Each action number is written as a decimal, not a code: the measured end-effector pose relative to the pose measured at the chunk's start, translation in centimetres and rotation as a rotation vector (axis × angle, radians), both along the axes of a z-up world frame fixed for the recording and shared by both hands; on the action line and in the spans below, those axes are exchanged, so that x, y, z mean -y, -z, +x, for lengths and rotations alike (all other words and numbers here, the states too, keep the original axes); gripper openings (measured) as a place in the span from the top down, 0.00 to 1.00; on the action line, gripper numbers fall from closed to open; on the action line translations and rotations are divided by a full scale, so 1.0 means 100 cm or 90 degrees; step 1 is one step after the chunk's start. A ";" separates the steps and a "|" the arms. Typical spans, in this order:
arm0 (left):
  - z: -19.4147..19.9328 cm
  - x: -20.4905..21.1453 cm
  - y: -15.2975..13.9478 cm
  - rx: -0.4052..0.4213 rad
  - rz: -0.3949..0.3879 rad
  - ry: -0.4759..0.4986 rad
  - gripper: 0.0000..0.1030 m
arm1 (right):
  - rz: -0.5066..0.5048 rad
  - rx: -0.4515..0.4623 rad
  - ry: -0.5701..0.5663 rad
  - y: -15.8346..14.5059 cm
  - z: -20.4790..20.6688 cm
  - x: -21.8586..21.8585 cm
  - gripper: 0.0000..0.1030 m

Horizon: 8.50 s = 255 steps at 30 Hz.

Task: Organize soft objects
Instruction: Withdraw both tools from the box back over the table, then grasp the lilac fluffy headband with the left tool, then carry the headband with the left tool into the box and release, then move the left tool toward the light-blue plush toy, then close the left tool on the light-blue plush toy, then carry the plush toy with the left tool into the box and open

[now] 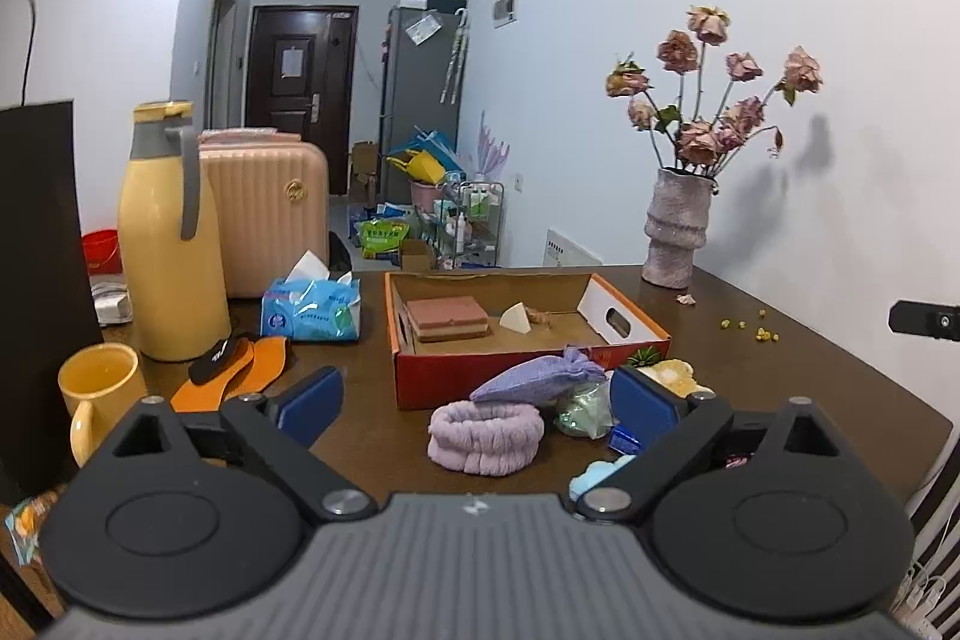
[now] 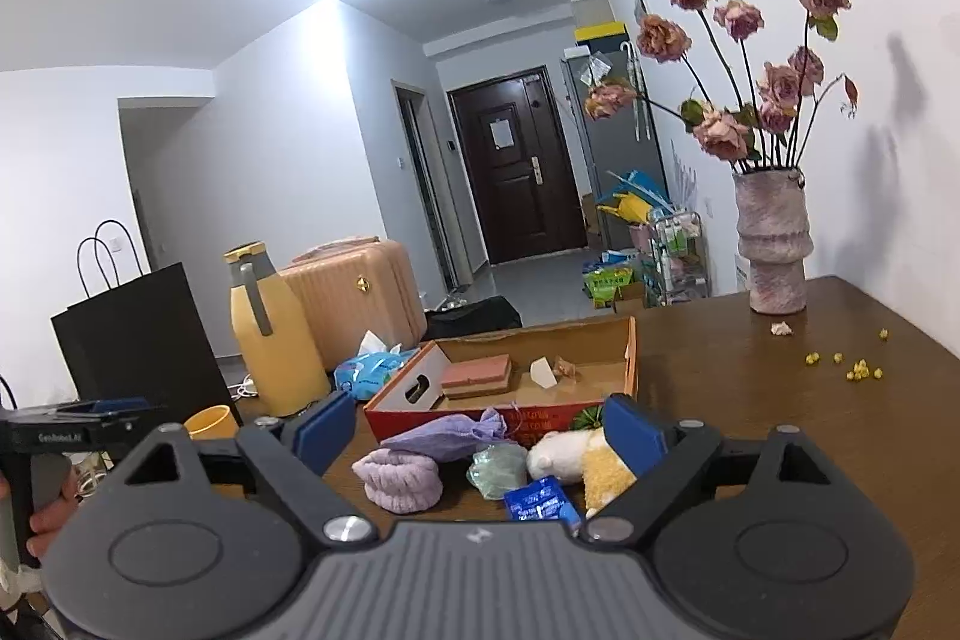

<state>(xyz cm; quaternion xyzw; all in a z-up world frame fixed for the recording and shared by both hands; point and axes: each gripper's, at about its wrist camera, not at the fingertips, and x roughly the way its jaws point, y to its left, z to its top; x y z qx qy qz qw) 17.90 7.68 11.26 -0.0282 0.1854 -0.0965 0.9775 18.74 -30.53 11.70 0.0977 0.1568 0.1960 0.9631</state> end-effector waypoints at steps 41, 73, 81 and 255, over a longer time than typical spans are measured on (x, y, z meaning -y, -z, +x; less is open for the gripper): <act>0.200 -0.001 0.129 -0.200 -0.082 0.005 0.32 | 0.003 -0.199 -0.100 0.131 0.203 -0.139 0.46; 0.044 0.049 0.070 -0.110 -0.161 0.145 0.93 | 0.058 -0.123 -0.108 0.078 0.062 -0.081 0.85; 0.193 0.105 0.025 -0.119 -0.163 0.200 0.93 | -0.027 -0.051 -0.054 0.015 0.177 -0.044 0.86; 0.386 0.003 0.113 -0.262 -0.087 0.007 0.78 | -0.105 -0.367 -0.203 0.116 0.453 -0.203 0.75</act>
